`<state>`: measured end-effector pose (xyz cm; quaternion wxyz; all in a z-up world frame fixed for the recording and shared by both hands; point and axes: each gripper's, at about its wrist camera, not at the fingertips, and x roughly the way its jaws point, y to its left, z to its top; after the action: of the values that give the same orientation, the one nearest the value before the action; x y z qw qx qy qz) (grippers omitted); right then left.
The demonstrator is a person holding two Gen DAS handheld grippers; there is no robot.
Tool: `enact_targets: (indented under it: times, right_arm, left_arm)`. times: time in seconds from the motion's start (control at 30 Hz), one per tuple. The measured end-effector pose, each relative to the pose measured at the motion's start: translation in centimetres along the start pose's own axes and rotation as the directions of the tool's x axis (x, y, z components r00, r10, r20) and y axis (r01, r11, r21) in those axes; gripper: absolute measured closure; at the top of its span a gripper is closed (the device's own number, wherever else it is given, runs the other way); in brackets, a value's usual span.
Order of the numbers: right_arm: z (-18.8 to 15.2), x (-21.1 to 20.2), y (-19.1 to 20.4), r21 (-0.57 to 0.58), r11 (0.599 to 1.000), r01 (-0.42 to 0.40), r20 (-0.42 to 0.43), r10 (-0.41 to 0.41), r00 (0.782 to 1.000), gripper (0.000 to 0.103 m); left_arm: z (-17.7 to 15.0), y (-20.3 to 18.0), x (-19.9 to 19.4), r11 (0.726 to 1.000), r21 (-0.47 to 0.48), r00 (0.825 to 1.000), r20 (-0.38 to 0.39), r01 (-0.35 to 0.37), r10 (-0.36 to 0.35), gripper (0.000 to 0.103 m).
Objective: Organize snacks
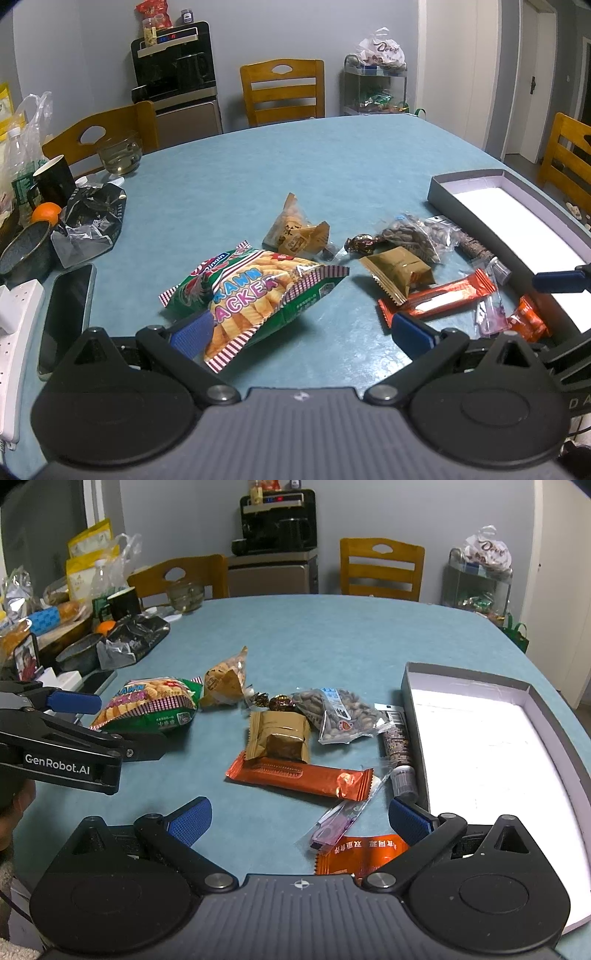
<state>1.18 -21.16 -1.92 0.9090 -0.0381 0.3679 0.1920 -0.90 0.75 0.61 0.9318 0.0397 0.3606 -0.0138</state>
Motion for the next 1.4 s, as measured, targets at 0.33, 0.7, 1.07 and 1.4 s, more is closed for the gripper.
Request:
enact_targets:
  times: [0.33, 0.7, 1.07, 1.4]
  right_arm:
    - [0.03, -0.01, 0.0, 0.0, 1.0, 0.001, 0.0, -0.001, 1.0, 0.0]
    - [-0.03, -0.05, 0.03, -0.001, 1.0, 0.001, -0.001, -0.001, 1.0, 0.0]
    - [-0.01, -0.07, 0.09, -0.001, 1.0, 0.002, -0.001, -0.002, 1.0, 0.0]
    - [-0.02, -0.04, 0.15, -0.002, 1.0, 0.001, -0.004, -0.001, 1.0, 0.0]
  left_arm:
    - [-0.02, -0.04, -0.11, 1.0, 0.004, 1.0, 0.006, 0.001, -0.001, 0.0]
    - [-0.02, -0.03, -0.17, 1.0, 0.004, 1.0, 0.007, 0.001, -0.001, 0.0]
    - [0.03, -0.13, -0.34, 1.0, 0.005, 1.0, 0.013, 0.002, -0.002, 0.0]
    - [0.18, -0.06, -0.48, 1.0, 0.003, 1.0, 0.015, 0.001, -0.001, 0.0]
